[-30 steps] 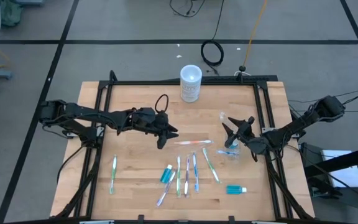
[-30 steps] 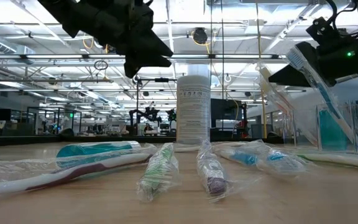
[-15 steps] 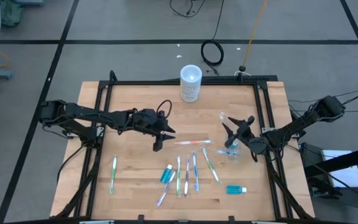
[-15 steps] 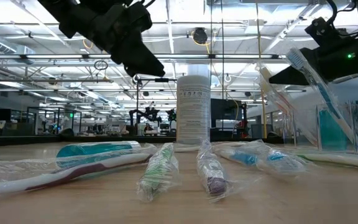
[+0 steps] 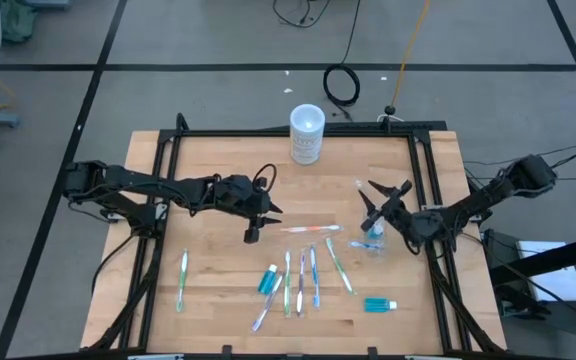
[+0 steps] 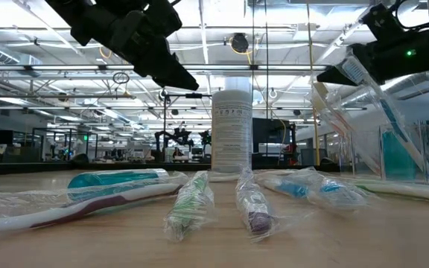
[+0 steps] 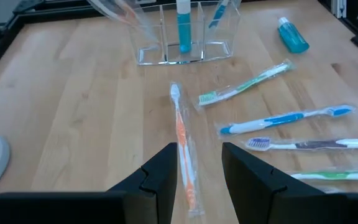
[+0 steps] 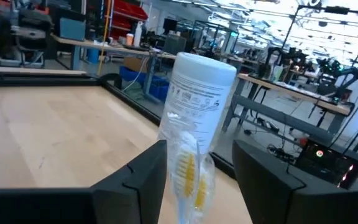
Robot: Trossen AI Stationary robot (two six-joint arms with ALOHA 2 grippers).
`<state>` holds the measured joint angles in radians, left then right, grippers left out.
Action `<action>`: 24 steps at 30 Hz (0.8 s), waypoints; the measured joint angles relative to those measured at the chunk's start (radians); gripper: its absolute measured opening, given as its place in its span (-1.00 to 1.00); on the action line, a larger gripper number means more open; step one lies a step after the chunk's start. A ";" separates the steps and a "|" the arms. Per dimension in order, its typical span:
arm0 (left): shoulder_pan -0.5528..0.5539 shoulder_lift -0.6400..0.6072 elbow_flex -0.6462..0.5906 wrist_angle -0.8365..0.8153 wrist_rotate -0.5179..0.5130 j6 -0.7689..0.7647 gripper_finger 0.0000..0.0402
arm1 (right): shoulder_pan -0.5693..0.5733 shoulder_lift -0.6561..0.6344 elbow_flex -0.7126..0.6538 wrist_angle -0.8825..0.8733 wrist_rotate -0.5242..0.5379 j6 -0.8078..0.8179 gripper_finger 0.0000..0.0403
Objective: Pick & Place toothbrushing station
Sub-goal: Put the orange toothbrush into the transparent organizer
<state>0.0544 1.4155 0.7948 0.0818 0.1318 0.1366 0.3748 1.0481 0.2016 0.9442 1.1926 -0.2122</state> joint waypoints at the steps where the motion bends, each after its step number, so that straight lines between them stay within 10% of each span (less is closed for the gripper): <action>1: 0.000 0.000 0.000 0.000 0.000 0.000 -0.35 | -0.007 0.000 0.000 0.001 -0.022 0.010 -0.15; 9: 0.000 0.000 0.000 -0.003 0.000 0.012 -0.35 | -0.082 0.000 0.000 0.001 -0.326 0.017 -0.14; 24: 0.000 0.000 0.000 -0.005 0.000 0.017 -0.35 | -0.161 0.000 0.000 0.004 -0.377 0.047 -0.16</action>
<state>0.0544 1.4155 0.7948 0.0772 0.1318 0.1532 0.2135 1.0485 0.2016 0.9484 0.8152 -0.1655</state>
